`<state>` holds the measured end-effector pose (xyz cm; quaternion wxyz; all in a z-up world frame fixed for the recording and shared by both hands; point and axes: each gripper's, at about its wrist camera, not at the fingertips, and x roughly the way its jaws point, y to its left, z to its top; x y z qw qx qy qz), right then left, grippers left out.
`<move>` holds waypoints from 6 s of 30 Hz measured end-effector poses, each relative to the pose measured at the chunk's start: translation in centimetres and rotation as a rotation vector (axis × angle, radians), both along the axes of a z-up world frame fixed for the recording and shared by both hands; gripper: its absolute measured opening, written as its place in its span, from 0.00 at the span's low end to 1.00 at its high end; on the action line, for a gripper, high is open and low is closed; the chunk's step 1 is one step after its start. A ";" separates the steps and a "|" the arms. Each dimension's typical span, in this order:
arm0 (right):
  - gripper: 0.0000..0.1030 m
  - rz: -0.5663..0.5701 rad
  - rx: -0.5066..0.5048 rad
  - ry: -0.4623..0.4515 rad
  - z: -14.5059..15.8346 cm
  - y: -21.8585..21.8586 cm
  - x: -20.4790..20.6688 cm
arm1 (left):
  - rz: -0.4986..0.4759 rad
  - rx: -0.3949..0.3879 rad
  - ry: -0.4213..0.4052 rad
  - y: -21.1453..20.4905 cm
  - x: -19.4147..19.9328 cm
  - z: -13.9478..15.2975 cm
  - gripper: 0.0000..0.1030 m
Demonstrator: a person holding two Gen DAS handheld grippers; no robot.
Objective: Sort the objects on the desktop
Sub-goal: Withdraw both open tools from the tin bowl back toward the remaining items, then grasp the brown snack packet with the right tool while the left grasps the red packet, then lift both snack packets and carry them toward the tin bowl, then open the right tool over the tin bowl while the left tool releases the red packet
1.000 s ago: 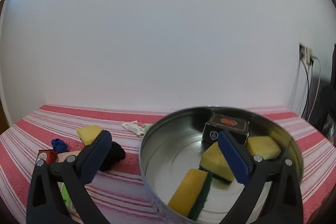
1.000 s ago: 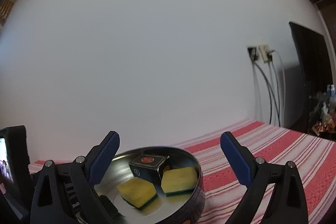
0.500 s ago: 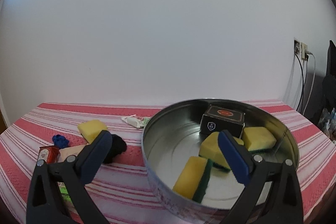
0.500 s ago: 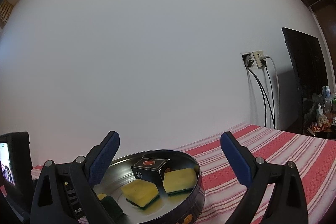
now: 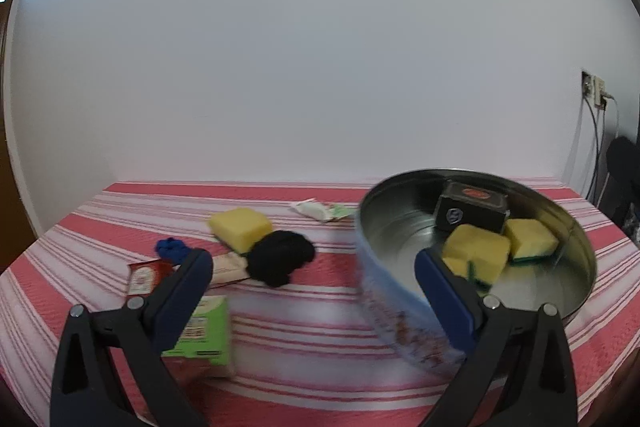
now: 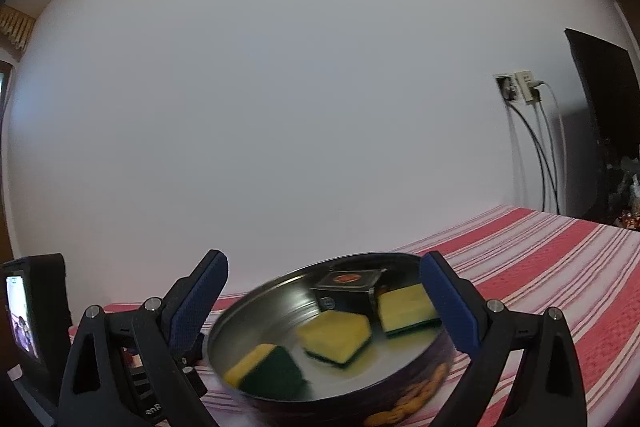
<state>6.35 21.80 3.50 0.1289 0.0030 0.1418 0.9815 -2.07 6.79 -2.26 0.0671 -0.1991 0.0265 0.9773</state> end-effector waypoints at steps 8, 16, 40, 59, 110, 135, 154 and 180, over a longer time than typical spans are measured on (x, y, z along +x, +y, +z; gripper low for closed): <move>0.96 0.084 -0.019 -0.031 -0.4 -3.0 -1.1 | 0.080 -0.006 -0.010 -4.2 -0.5 -0.4 0.99; 0.96 0.214 -0.016 -0.075 -0.7 -6.5 -2.8 | 0.178 0.005 -0.081 -9.8 -1.6 -0.8 0.99; 0.62 0.645 -0.058 -0.690 -7.1 -19.2 -11.0 | 0.443 0.063 -0.284 -20.9 -5.3 -3.3 0.99; 0.36 0.632 0.090 -0.573 -4.6 -16.8 -10.0 | 0.295 0.089 -0.338 -17.5 -9.0 -3.6 0.99; 0.37 0.247 0.170 -0.189 -1.1 -12.1 -4.8 | 0.253 0.029 -0.085 -10.8 -2.9 -1.5 0.38; 0.37 0.054 0.140 -0.143 -0.5 -5.7 -1.3 | 0.071 0.079 -0.099 -5.5 -0.3 -1.6 0.38; 0.37 -0.114 0.138 -0.157 0.7 3.6 0.1 | -0.135 0.060 -0.095 3.0 -0.1 -0.6 0.38; 0.37 0.043 0.151 -0.306 -2.6 4.1 -5.9 | -0.136 -0.113 -0.237 9.9 -10.2 0.2 0.38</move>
